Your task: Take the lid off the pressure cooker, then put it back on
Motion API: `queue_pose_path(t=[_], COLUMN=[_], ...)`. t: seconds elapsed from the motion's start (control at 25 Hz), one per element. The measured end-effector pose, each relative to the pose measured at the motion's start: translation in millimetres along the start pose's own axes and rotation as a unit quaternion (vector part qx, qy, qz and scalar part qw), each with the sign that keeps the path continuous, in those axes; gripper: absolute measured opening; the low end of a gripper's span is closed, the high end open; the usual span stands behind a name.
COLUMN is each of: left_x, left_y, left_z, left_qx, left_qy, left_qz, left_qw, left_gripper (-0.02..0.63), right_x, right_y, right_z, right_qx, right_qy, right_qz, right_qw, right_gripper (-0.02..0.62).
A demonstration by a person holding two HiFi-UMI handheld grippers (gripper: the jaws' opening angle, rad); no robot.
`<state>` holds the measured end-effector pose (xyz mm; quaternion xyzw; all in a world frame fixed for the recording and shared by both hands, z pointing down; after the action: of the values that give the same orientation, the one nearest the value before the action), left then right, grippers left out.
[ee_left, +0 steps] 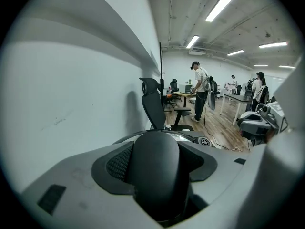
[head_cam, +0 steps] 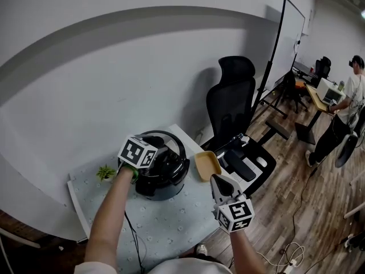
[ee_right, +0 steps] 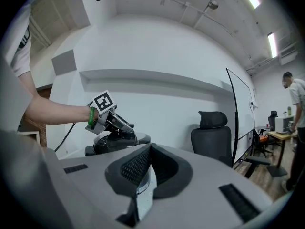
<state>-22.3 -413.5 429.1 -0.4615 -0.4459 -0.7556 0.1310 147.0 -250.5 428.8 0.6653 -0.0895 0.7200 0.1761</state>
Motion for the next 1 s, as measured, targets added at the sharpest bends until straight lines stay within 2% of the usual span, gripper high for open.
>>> queue_pose_path(t=[0.56, 1.0], left_x=[4.6, 4.4], left_y=[8.1, 8.1], left_z=[3.7, 1.3], left_qx=[0.004, -0.024], left_qy=[0.001, 0.011], left_qz=[0.001, 0.003], left_qw=[1.0000, 0.9997], left_gripper=[0.279, 0.278], right_x=[8.6, 10.0], right_y=[7.1, 7.5], right_z=[-4.6, -5.9], right_qx=[-0.009, -0.017], right_qy=[0.006, 0.006], right_qz=[-0.007, -0.011], right_qw=[1.000, 1.000], right_gripper=[0.000, 0.000])
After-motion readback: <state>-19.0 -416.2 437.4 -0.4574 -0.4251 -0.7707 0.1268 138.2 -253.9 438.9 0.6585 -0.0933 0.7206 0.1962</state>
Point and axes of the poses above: the fingertips, and each gripper's own axes: y forward along the fingers, z to its right, x out of its underside, the point moved 1 cm from there along -y, backward along the fingers, and after that the axes turned 9 degrees about y, right-handed, at the moved point
